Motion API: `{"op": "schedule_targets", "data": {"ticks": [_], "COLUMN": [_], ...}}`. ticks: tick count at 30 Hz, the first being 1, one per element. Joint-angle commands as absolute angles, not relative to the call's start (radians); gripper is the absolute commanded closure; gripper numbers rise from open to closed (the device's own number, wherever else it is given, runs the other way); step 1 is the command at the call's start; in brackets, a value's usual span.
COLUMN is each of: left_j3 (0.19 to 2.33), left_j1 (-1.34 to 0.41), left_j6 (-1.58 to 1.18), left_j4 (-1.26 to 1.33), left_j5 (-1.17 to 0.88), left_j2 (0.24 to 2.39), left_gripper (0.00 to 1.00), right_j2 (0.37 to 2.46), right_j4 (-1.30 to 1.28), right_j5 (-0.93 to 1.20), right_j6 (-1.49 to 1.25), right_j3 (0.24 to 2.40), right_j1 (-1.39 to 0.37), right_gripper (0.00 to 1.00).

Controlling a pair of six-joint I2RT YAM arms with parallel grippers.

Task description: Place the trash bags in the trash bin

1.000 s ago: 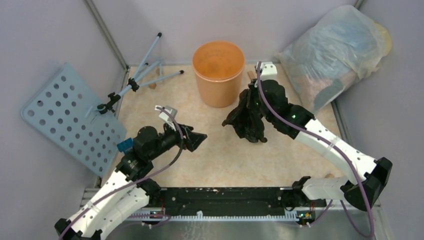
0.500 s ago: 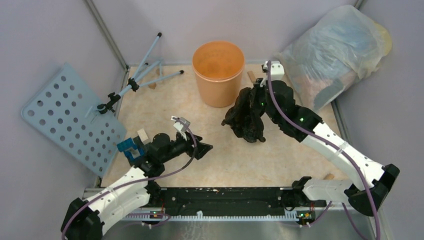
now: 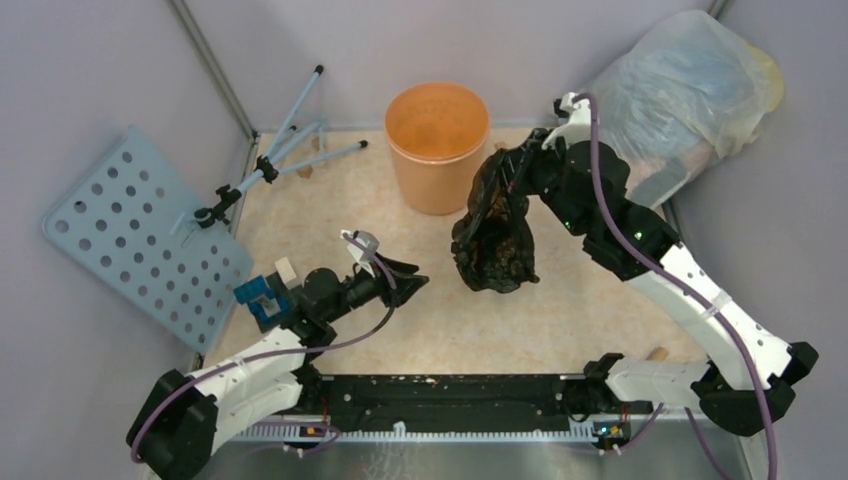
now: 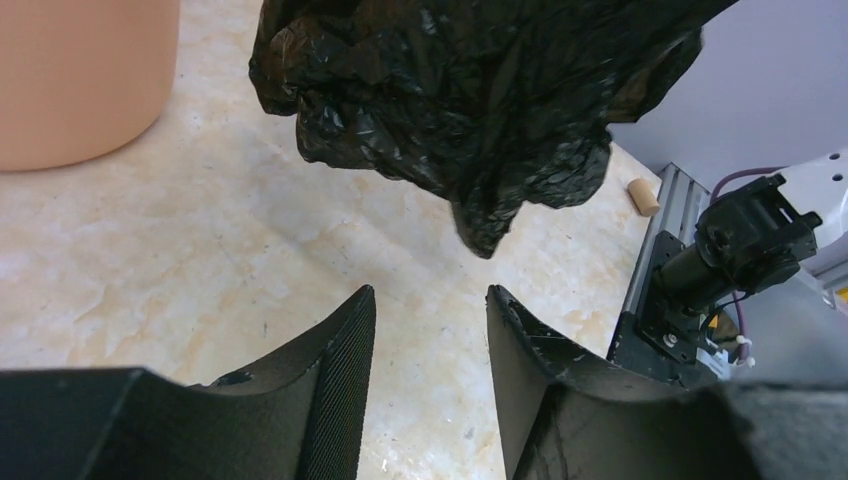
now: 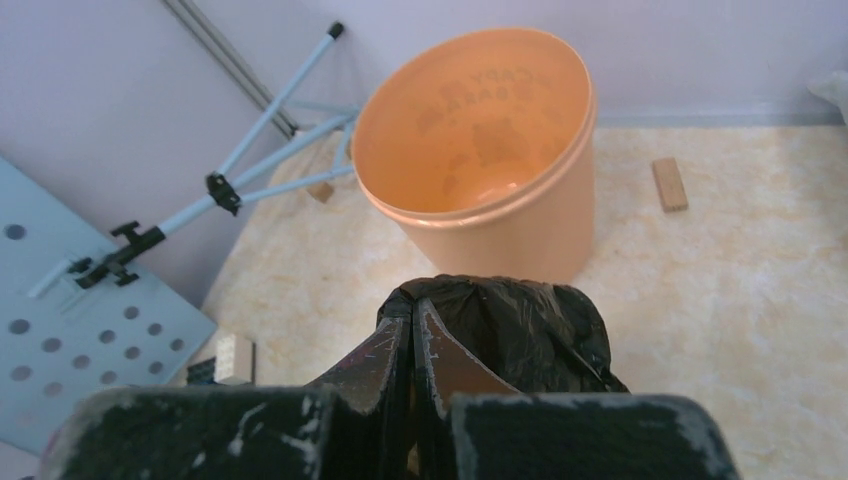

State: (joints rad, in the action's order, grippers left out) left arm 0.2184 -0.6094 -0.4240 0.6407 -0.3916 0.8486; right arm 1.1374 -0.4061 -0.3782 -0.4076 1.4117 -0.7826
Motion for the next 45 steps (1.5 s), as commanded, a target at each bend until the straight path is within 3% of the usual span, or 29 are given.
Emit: {"op": "schedule_targets", "data": {"ticks": [1,8,29,45], "left_j3": [0.205,0.215,0.358,0.445], "left_j1": [-0.610,-0.636,-0.789,-0.792], "left_j6": [-0.454,-0.512,-0.508,-0.555], "left_j4": [0.853,0.997,1.208,1.329], "left_j5": [-0.470,-0.516,-0.471,-0.458], "left_j2": [0.917,1.027,1.362,1.578], "left_gripper": [0.50,0.40,0.41,0.45], "right_j2": [1.108,1.111,1.149,1.134], "right_j4": [-0.393,-0.385,-0.368,-0.364], "right_j5": [-0.331,-0.308,-0.274,-0.272], "right_j6": [-0.424,-0.435,-0.440,-0.446], "right_j3": [1.501,1.540,1.580,1.584], "right_j1": [-0.789,-0.789,-0.789,-0.788], "right_gripper": [1.00,1.00,1.00,1.00]}}
